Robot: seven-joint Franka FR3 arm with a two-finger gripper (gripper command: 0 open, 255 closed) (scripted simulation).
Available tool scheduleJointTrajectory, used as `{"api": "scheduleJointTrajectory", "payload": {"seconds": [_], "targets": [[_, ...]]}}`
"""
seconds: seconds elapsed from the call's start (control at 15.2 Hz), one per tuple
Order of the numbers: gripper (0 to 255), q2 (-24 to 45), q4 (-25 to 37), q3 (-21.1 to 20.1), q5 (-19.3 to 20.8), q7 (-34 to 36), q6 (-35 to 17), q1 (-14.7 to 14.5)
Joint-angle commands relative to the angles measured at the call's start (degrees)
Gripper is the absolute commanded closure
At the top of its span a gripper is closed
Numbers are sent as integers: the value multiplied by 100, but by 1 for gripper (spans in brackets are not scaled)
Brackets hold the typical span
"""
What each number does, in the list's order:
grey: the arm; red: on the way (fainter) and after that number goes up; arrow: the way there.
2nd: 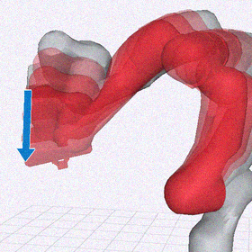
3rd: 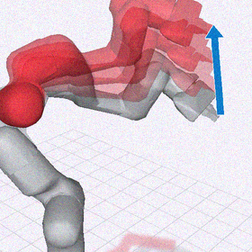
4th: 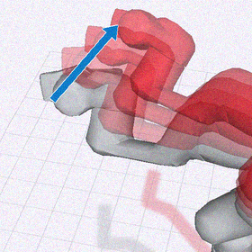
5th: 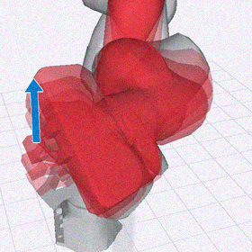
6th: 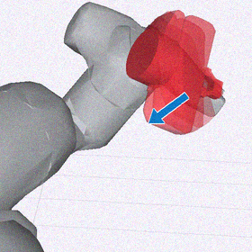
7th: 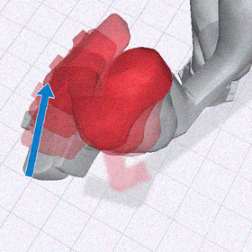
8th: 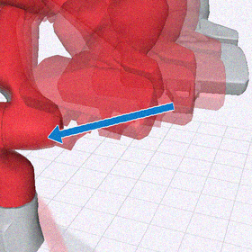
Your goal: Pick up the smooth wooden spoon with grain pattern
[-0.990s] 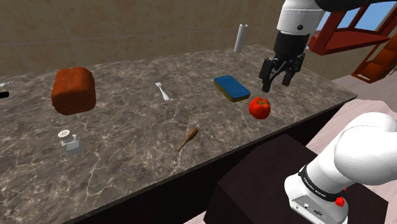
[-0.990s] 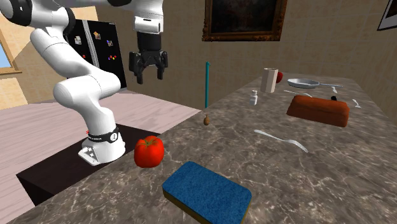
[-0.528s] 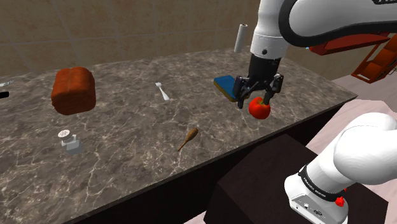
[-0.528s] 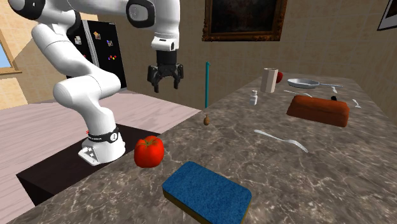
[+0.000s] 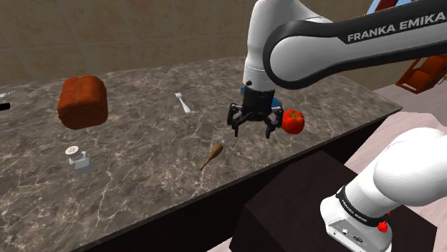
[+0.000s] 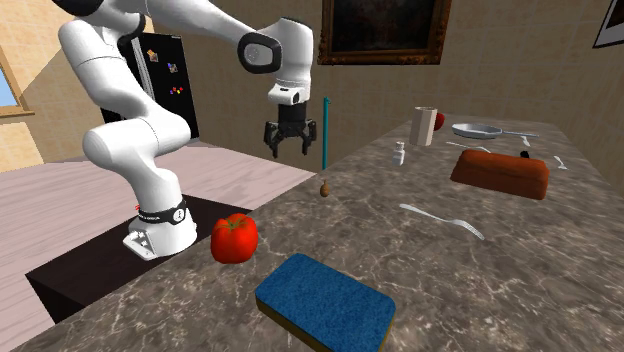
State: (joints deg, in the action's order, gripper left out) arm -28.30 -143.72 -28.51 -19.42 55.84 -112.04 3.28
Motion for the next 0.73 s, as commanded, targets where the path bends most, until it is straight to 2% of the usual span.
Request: {"api": "scheduleJointTrajectory", "payload": {"seconds": [0.0,0.26,0.53,0.66], "targets": [[0,413,103,-288,-8,559,-376,133],[0,1419,499,-855,281,1765,-1063,449],[0,2578,1008,-1247,1023,3175,-1653,703],[0,2861,1082,-1260,1245,3475,-1819,695]]}}
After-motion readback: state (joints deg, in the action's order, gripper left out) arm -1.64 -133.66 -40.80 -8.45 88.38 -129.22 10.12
